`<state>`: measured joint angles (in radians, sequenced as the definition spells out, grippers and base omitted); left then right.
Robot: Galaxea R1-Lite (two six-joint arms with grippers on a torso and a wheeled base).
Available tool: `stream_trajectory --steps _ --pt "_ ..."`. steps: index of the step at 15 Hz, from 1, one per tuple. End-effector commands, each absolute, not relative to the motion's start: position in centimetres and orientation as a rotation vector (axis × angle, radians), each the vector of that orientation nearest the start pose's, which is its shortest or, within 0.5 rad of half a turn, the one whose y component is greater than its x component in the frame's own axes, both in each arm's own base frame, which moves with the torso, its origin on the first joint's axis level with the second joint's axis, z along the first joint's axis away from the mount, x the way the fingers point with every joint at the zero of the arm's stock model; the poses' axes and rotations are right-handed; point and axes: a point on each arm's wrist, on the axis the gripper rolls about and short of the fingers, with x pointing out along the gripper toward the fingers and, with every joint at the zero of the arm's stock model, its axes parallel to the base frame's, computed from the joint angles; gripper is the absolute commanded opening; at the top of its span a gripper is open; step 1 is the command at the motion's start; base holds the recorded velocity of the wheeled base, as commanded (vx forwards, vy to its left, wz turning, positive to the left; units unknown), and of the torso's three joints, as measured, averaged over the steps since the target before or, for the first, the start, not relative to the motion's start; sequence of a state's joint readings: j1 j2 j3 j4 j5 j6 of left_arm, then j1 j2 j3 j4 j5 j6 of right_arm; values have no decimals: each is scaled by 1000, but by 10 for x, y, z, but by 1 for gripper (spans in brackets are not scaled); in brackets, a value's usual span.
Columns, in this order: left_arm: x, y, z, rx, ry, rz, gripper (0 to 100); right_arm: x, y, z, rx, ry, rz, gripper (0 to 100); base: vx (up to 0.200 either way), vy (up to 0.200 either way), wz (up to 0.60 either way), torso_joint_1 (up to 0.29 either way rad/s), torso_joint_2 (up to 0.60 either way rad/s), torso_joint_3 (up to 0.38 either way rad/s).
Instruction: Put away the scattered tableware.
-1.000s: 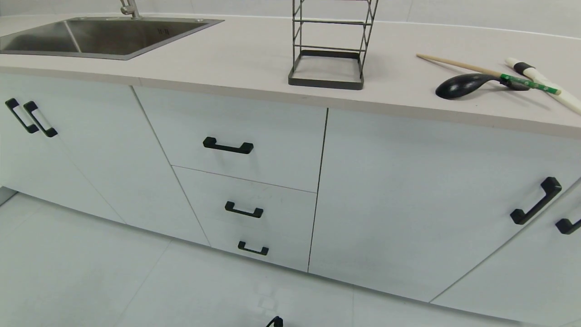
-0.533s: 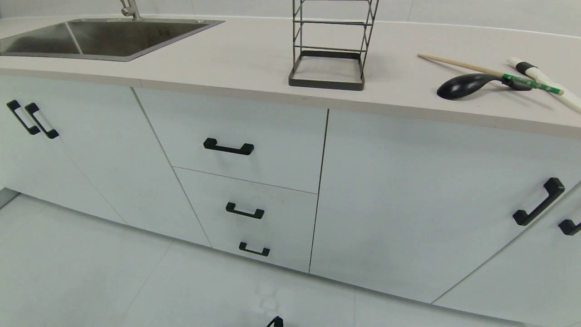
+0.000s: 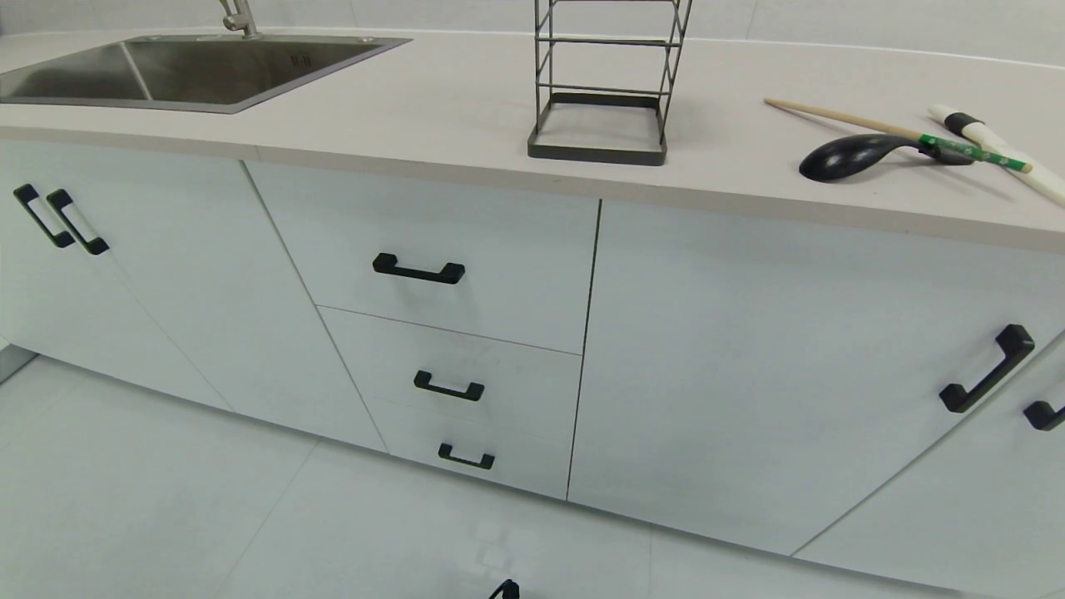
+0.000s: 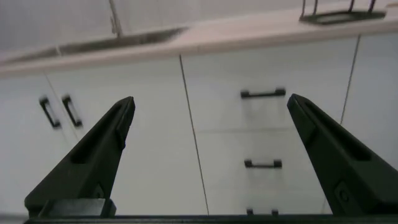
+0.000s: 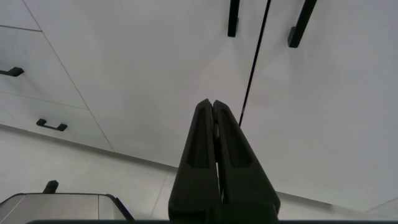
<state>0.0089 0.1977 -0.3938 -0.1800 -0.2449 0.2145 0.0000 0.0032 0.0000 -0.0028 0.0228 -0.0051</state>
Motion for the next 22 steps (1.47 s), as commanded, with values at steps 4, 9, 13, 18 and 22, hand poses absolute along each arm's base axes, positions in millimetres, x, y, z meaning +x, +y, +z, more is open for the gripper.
stream_trajectory --steps 4,9,13,18,22 --pt "62 -14 247 953 -303 -593 100 -22 1 76 -6 1 23 0 0 0 0 0 0 0" --pt "105 -42 219 983 -149 -833 100 -22 1 76 -6 1 23 0 0 0 0 0 0 0" --pt "112 -71 155 1165 85 -1025 100 -23 1 76 -6 0 23 0 0 0 0 0 0 0" --pt "117 -71 151 1258 112 -938 100 -23 1 76 -5 0 23 0 0 0 0 0 0 0" --pt "146 -87 134 1405 198 -980 100 -22 1 76 -6 1 23 0 0 0 0 0 0 0"
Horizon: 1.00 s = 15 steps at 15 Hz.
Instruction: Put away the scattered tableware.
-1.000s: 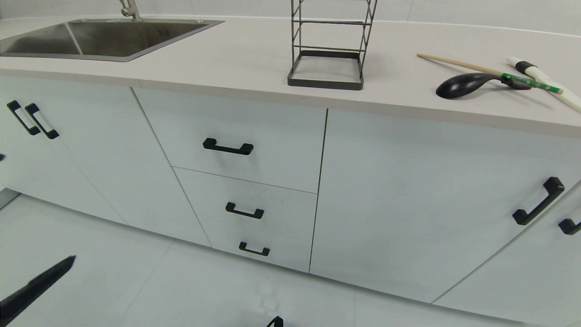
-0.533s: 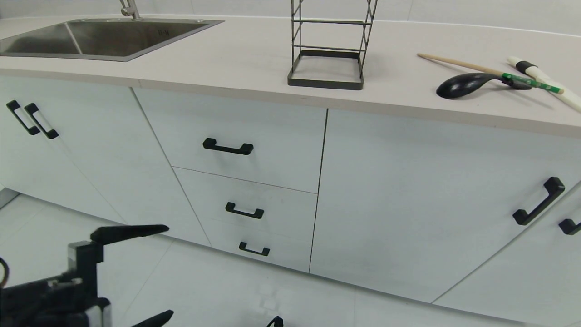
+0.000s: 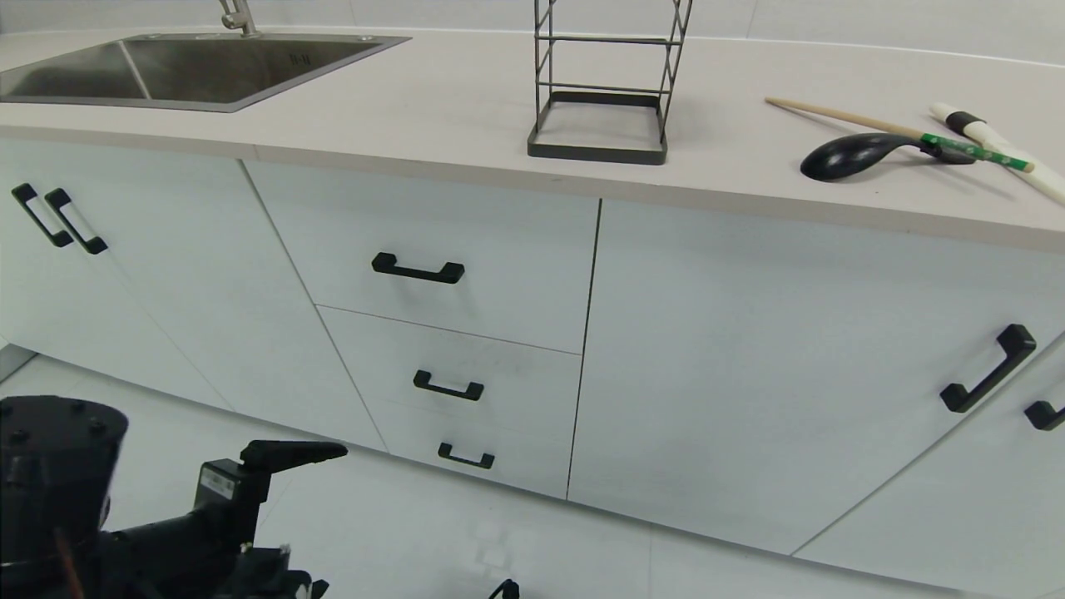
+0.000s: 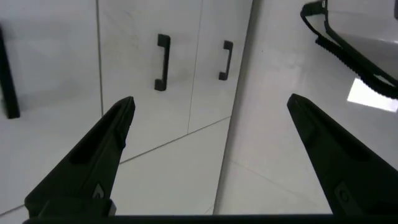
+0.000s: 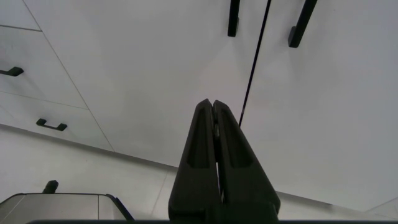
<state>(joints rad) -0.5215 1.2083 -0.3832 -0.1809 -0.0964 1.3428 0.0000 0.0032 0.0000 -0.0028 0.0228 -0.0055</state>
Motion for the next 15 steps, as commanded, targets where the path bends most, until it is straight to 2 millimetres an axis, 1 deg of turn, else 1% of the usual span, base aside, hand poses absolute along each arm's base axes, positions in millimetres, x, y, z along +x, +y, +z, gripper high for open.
stream_trajectory --steps 1,2,4,6,7,8,9,10,12,14,15 --pt "152 -92 127 1402 226 -1004 100 -23 1 76 -6 0 23 0 0 0 0 0 0 0" --pt "156 -94 111 1387 300 -1050 100 -22 1 76 -6 1 23 0 0 0 0 0 0 0" --pt "161 -93 93 1367 344 -1038 100 -22 1 76 -6 1 23 0 0 0 0 0 0 0" --pt "179 -95 84 1354 327 -988 100 -22 1 76 -6 1 23 0 0 0 0 0 0 0" --pt "195 -100 75 1348 299 -955 100 -23 1 76 -5 0 23 0 0 0 0 0 0 0" --pt "200 -101 70 1347 299 -945 100 -22 1 76 -6 1 23 0 0 0 0 0 0 0" --pt "210 -104 58 1350 300 -936 100 -22 1 76 -6 1 23 0 0 0 0 0 0 0" --pt "215 -106 53 1348 300 -934 100 -22 1 76 -6 1 23 0 0 0 0 0 0 0" --pt "219 -108 51 1347 295 -930 100 -23 1 76 -6 0 23 0 0 0 0 0 0 0" --pt "228 -112 61 1344 249 -900 100 -23 1 76 -6 0 23 0 0 0 0 0 0 0" --pt "238 -117 66 1350 209 -901 100 -23 1 76 -6 -2 23 0 0 0 0 0 0 0"
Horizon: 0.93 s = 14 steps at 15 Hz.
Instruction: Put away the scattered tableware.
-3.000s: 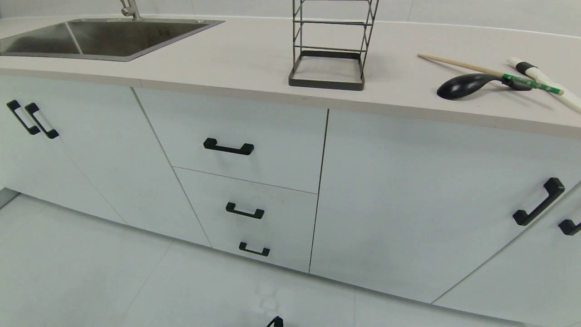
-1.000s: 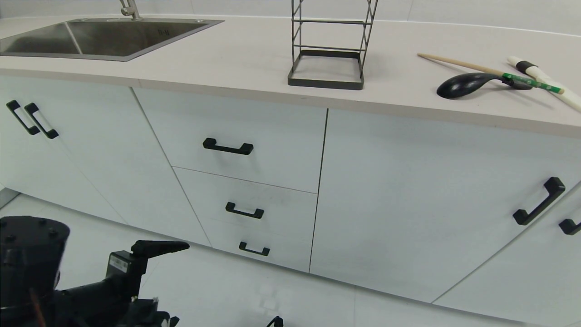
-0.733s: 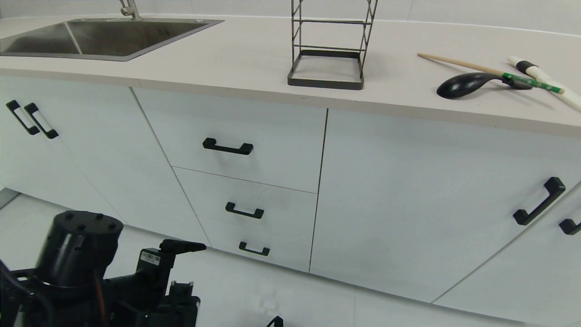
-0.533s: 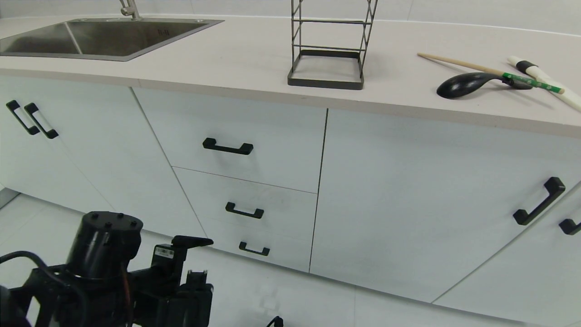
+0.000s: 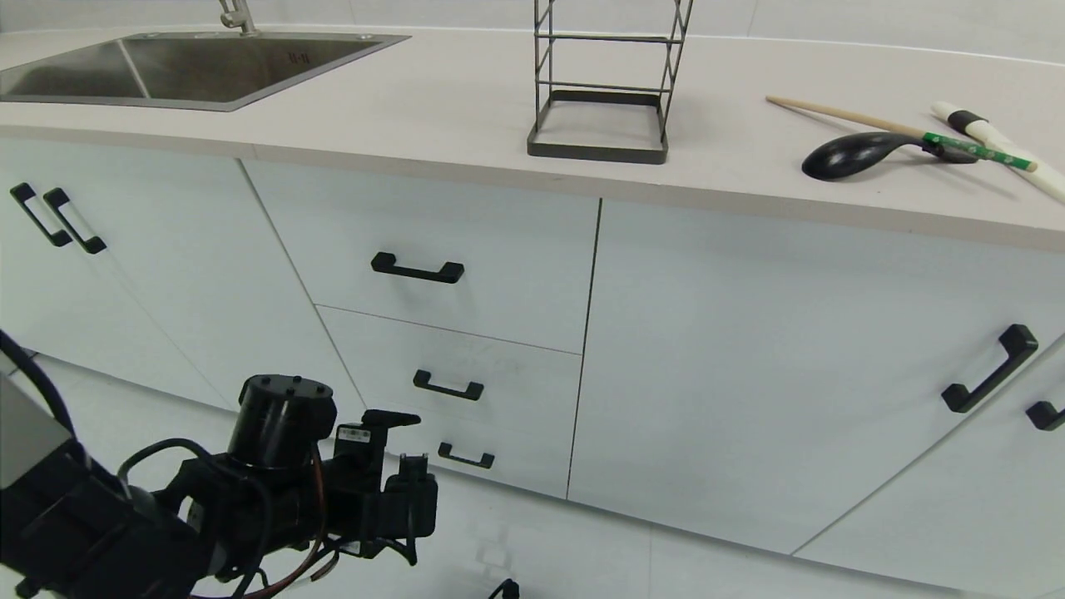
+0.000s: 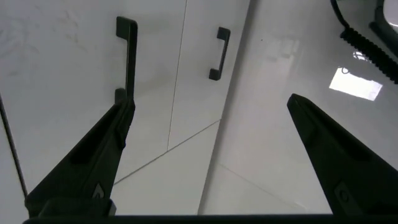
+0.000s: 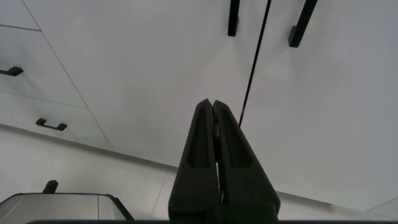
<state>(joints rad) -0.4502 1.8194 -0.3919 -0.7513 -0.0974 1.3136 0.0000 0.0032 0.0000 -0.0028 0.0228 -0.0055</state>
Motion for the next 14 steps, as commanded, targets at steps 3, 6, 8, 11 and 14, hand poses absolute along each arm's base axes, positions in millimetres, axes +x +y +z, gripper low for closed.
stream_trajectory --steps 3,6,8,11,14 --pt "254 -126 59 1450 159 -988 100 -23 1 76 -6 0 23 0 0 0 0 0 0 0" --pt "281 -117 58 1454 203 -946 100 -23 1 76 -5 -2 23 0 0 0 0 0 0 0" --pt "293 -114 52 1429 202 -959 100 -23 1 76 -6 0 23 0 0 0 0 0 0 0" --pt "303 -119 45 1427 203 -966 100 -22 1 76 -6 1 23 0 0 0 0 0 0 0" --pt "309 -119 45 1427 196 -956 100 -22 1 76 -6 1 23 0 0 0 0 0 0 0"
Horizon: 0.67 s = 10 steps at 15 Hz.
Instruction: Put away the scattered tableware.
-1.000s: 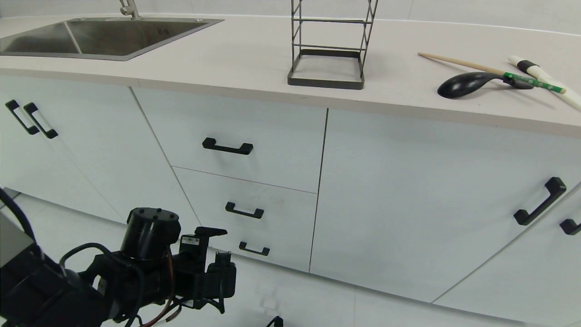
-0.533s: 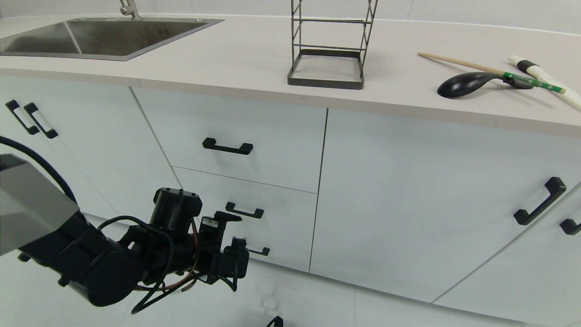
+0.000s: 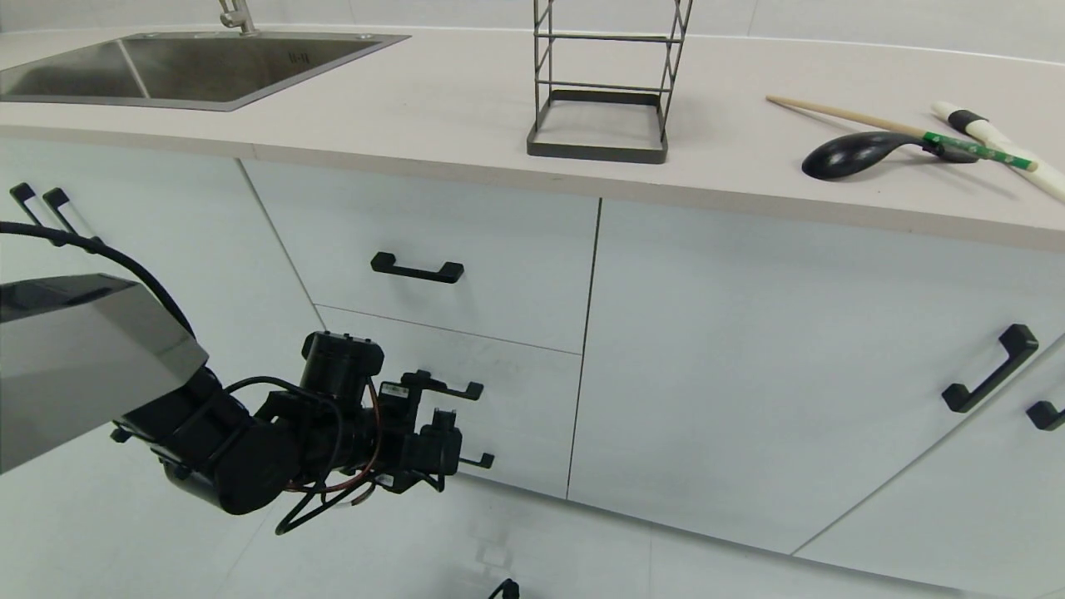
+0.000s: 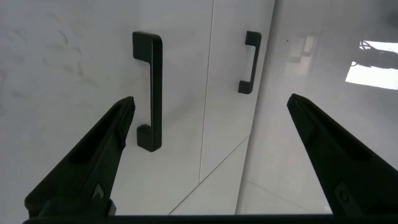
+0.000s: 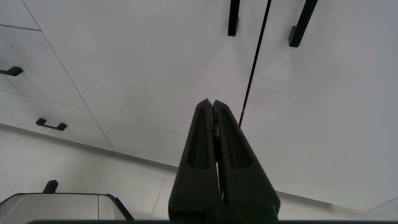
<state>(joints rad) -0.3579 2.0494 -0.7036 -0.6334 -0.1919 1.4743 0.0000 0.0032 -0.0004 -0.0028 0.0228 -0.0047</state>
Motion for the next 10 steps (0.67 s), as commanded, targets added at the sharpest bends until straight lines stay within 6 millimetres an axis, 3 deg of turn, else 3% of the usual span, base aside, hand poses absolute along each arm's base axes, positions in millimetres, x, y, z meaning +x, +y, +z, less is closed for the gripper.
stream_trajectory --steps 1,10 --pt "312 -119 44 1426 194 -948 100 -23 1 76 -5 0 23 0 0 0 0 0 0 0" --pt "337 -127 19 1430 218 -930 100 -22 1 76 -6 1 23 0 0 0 0 0 0 0"
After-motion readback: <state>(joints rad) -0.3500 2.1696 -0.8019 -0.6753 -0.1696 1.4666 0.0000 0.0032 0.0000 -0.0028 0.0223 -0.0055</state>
